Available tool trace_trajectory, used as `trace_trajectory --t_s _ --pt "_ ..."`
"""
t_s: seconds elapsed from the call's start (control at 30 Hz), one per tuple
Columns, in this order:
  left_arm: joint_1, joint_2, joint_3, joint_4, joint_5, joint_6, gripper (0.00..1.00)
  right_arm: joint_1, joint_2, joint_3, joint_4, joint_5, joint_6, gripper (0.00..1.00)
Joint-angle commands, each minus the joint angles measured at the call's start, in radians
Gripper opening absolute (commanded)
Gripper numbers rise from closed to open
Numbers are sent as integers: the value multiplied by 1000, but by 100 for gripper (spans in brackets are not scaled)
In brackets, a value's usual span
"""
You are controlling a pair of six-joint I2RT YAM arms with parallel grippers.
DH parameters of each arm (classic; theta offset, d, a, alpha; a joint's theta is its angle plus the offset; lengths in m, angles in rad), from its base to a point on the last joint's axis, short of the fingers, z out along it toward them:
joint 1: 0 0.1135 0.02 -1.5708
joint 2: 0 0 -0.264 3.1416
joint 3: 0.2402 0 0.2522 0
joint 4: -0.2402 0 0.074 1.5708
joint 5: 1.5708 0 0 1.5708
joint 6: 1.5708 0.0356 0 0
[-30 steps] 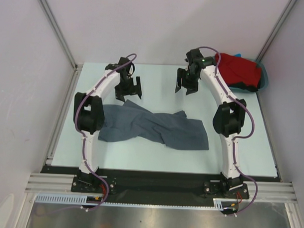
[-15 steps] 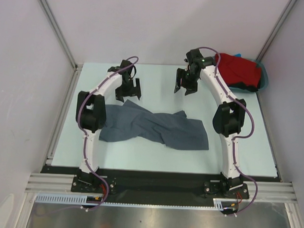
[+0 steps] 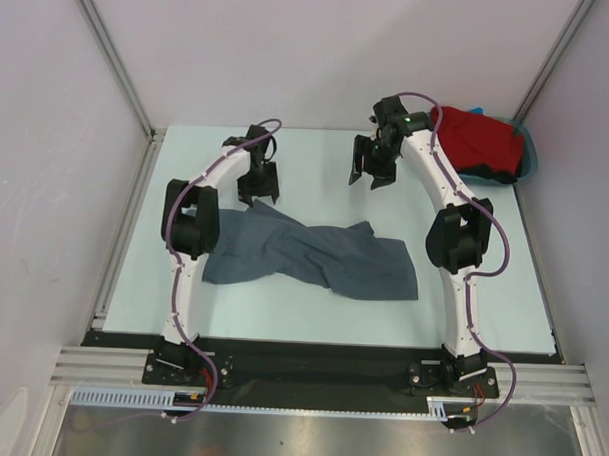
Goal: Fold and stack the t-shirts
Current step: Flatten the tshirt out
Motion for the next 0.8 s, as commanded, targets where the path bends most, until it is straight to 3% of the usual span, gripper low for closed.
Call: trace_trajectory --t_s 0.0,0.07,0.43,0.53,0.57,0.7,0.77 --pt "1 21 50 20 -7 8 67 -5 10 62 -22 6 -3 67" --pt "1 30 53 20 3 5 59 -8 15 73 -32 9 -5 67" --pt "1 27 14 14 -13 2 51 -15 18 68 -39 5 -5 67" --pt "1 35 8 5 -31 -1 36 -17 18 67 -39 3 -3 67" --pt "1 36 5 2 -34 -3 23 -15 16 64 -39 3 -3 66" --pt "1 38 -1 -11 -45 -7 14 -15 16 61 -36 2 -2 66" --pt "1 38 1 -11 -45 -7 0 -17 15 61 -36 2 -2 66"
